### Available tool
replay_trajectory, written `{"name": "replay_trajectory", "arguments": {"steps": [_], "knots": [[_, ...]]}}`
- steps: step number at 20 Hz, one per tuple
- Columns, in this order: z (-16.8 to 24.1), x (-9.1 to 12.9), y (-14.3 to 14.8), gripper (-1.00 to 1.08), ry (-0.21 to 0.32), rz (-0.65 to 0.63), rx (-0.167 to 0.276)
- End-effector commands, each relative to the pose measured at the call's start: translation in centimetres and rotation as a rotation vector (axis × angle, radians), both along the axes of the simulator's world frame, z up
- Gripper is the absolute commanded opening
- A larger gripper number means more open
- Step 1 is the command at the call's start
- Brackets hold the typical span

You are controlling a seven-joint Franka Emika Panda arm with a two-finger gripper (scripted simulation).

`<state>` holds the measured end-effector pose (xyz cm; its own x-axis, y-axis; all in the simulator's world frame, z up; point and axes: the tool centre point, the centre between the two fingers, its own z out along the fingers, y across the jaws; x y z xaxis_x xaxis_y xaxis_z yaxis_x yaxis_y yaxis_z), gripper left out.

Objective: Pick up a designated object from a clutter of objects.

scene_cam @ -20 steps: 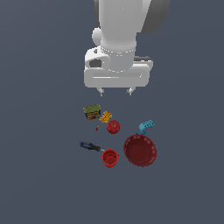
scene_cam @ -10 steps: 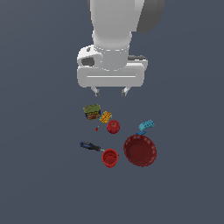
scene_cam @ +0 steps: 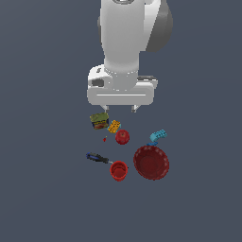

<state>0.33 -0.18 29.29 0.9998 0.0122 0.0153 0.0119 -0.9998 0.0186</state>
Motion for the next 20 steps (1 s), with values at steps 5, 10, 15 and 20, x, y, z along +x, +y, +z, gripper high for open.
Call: {"name": "replay_trajectory", "arguments": {"steps": [5, 10, 15, 20], "knots": [[-5.4, -0.2, 0.3, 1.0, 0.004, -0.03, 0.006], [-10.6, -1.0, 0.6, 1.0, 0.007, -0.061, 0.011], [-14.9, -2.2, 0.8, 1.0, 0.011, -0.089, 0.015], [-17.7, -3.3, 0.9, 1.0, 0.013, -0.109, 0.018]]}}
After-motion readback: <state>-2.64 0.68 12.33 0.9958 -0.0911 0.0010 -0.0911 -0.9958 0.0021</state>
